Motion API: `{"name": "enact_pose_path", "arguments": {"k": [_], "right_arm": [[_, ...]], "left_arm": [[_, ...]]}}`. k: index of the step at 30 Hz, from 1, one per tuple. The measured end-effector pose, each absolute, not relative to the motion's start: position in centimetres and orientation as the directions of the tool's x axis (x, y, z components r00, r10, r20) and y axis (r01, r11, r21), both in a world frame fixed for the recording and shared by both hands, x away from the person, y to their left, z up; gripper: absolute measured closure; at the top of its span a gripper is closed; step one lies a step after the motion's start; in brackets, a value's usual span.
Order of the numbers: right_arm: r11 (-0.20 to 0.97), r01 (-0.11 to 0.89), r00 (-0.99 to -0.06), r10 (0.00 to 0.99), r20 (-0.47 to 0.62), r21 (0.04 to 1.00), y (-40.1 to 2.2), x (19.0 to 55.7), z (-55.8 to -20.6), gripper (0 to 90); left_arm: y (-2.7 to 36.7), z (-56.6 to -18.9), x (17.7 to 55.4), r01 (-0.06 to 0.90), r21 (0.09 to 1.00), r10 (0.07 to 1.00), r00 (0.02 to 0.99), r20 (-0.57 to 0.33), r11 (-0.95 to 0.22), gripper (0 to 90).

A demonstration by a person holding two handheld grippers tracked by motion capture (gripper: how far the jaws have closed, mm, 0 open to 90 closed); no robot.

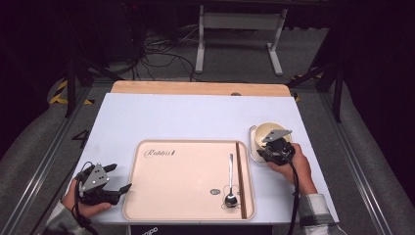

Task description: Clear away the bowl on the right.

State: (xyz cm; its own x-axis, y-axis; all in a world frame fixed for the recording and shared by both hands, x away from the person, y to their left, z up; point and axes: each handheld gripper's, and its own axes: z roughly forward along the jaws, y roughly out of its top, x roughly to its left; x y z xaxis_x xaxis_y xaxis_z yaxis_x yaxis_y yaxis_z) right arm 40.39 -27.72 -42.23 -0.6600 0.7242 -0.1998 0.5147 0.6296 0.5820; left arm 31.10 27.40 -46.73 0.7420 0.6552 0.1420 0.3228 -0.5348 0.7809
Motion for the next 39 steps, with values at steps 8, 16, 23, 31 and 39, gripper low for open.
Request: {"name": "enact_pose_path", "arguments": {"k": [8,16,23,31,39], "right_arm": [[0.670,0.463,-0.657,0.699,-0.282,0.581,-27.4,40.1,-42.2,83.5],[0.604,0.451,-0.625,0.739,-0.251,0.657,-28.5,39.7,-41.4,83.5],[0.575,0.423,-0.618,0.749,-0.241,0.700,-28.6,39.3,-40.8,83.4],[0.543,0.356,-0.630,0.740,-0.234,0.760,-28.1,37.9,-38.8,83.4],[0.545,0.304,-0.665,0.709,-0.236,0.781,-26.6,37.0,-37.7,83.3]], "left_arm": [[27.4,-46.7,31.1,0.324,0.782,0.655,0.743,0.138,-0.532,17.1],[27.5,-46.7,31.0,0.323,0.786,0.663,0.735,0.142,-0.527,17.4],[27.4,-46.6,31.1,0.320,0.792,0.662,0.737,0.138,-0.521,17.4],[27.6,-46.3,30.8,0.308,0.811,0.669,0.731,0.133,-0.498,17.3],[27.8,-46.1,30.8,0.301,0.822,0.673,0.729,0.128,-0.483,17.3]]}}
